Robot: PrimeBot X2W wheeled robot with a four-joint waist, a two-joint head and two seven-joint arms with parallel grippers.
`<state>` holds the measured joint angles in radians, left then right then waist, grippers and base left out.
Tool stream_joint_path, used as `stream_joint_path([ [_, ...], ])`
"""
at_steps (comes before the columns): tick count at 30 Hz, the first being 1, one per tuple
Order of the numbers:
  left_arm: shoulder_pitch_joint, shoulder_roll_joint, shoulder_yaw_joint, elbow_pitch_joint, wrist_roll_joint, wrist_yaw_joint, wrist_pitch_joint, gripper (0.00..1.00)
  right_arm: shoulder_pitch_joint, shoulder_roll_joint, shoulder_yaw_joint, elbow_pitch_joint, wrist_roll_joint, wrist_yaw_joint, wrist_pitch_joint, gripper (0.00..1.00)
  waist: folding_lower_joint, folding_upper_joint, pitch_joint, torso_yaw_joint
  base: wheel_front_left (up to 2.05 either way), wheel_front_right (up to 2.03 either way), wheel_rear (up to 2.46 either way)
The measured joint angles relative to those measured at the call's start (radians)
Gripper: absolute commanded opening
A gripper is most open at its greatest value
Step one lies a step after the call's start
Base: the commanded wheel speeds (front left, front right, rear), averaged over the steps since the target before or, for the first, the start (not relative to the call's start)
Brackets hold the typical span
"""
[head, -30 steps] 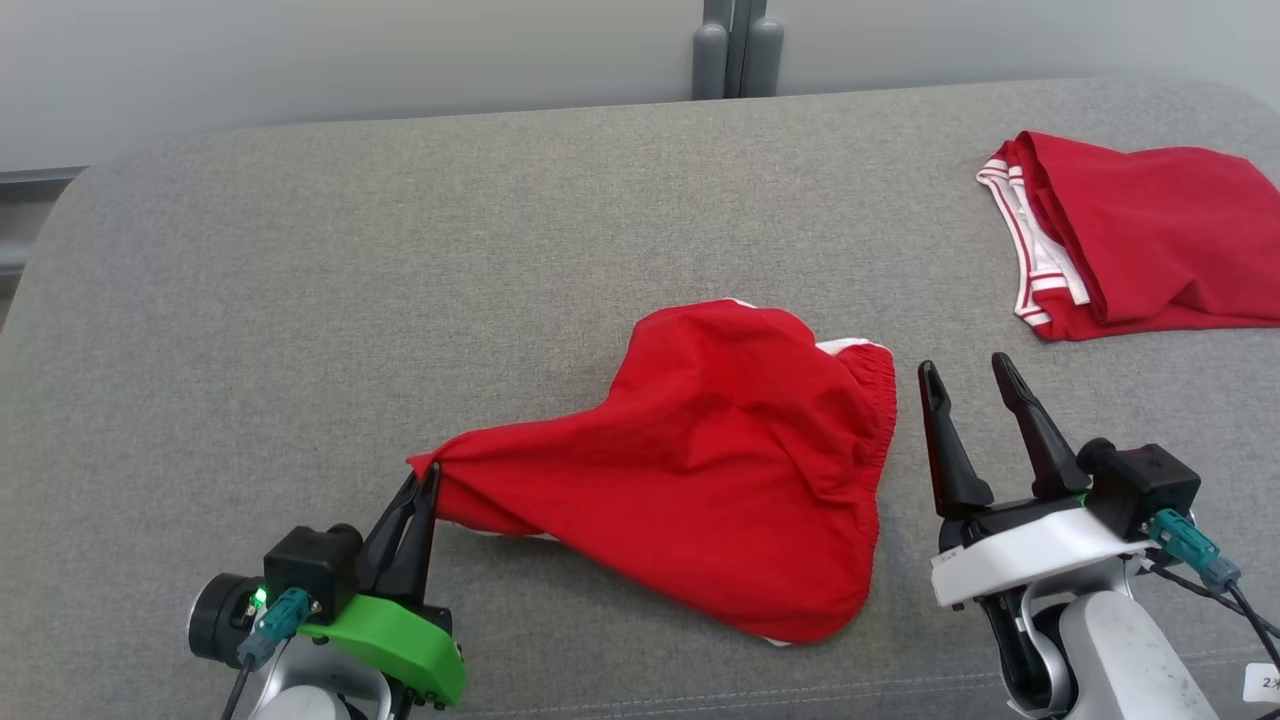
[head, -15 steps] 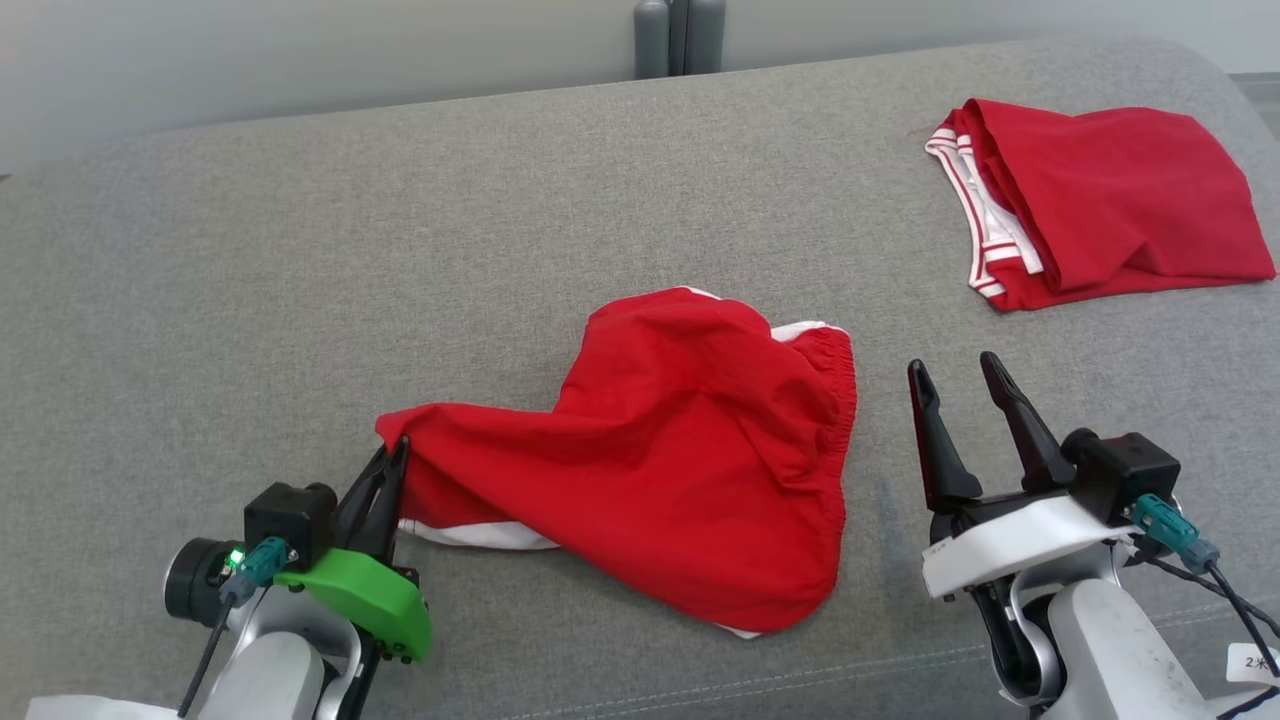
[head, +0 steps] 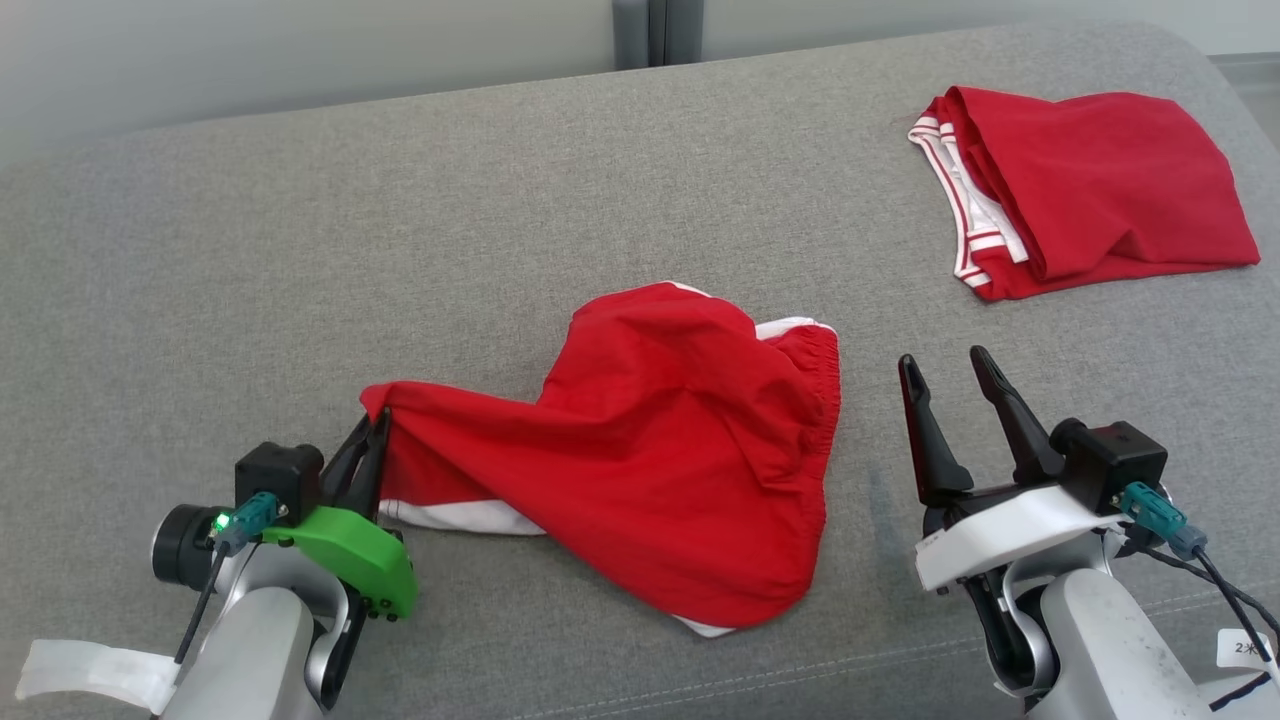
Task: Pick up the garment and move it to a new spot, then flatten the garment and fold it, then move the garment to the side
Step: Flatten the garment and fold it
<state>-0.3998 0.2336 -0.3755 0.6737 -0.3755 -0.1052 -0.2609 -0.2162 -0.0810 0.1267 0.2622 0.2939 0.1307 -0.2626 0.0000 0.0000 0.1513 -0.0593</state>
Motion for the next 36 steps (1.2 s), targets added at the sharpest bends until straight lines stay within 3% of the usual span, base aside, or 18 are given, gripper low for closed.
stream_joint_path([
  [10, 0.067, -0.034, 0.135, -0.136, 0.067, 0.021, 0.000, 1.00, -0.001, 0.000, 0.000, 0.021, 0.001, 0.000, 0.000, 1.00, 0.0000, 0.0000, -0.007, 0.019, 0.00, 0.00, 0.00],
  [16, 0.166, -0.072, 0.219, -0.296, 0.119, 0.035, -0.002, 1.00, 0.011, -0.008, 0.014, 0.034, 0.014, 0.000, 0.011, 1.00, 0.0000, 0.0000, -0.025, 0.037, 0.00, 0.00, 0.00],
  [22, 0.292, -0.110, 0.297, -0.442, 0.173, 0.049, -0.002, 1.00, 0.052, -0.036, 0.035, 0.040, 0.053, 0.000, 0.064, 1.00, 0.0000, 0.0000, -0.054, 0.057, 0.00, 0.00, 0.00],
  [27, 0.350, -0.129, 0.357, -0.499, 0.180, 0.068, -0.002, 1.00, 0.077, -0.044, 0.051, 0.045, 0.072, 0.000, 0.119, 1.00, 0.0000, 0.0000, -0.071, 0.071, 0.00, 0.00, 0.00],
  [36, 0.401, -0.156, 0.400, -0.564, 0.193, 0.066, -0.002, 1.00, 0.116, -0.048, 0.081, 0.068, 0.110, 0.000, 0.214, 1.00, 0.0000, 0.0000, -0.087, 0.104, 0.00, 0.00, 0.00],
])
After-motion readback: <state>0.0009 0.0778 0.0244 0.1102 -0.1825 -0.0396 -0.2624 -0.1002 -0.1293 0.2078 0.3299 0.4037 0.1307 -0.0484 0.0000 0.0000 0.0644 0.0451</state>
